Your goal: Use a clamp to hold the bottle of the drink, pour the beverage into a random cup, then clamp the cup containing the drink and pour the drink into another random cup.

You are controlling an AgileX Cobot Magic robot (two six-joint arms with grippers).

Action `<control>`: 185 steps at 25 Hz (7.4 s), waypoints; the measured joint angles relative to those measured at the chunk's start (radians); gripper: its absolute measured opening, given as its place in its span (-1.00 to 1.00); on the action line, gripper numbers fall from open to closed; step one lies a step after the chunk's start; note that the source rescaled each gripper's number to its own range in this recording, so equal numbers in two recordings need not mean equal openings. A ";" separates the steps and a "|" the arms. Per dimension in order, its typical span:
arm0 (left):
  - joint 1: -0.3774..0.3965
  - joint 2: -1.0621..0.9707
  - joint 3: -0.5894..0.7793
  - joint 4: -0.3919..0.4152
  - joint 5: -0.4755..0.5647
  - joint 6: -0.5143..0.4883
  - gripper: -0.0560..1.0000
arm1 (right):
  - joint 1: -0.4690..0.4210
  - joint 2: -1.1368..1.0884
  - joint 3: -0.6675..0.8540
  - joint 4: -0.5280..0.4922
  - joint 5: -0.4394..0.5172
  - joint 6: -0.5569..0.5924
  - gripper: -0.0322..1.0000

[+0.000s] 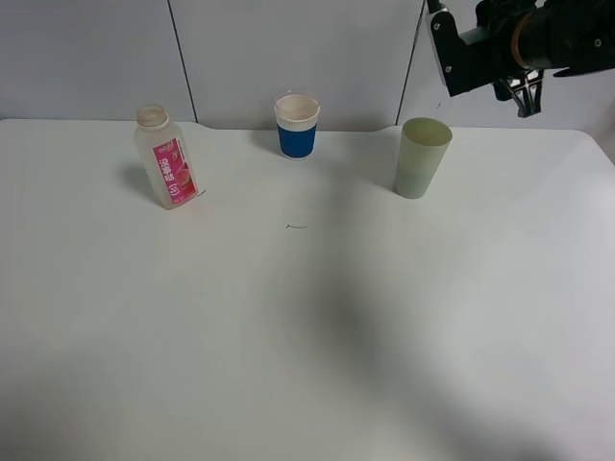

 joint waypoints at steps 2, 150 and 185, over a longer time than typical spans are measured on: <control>0.000 0.000 0.000 0.000 0.000 0.000 0.87 | 0.005 0.000 0.000 -0.017 -0.001 0.000 -0.93; 0.000 0.000 0.000 0.000 0.000 0.000 0.87 | 0.318 0.597 0.183 1.561 -1.440 0.140 -0.93; 0.000 0.000 0.000 0.000 0.000 0.000 0.87 | 0.347 0.106 0.188 1.561 -0.932 0.136 0.21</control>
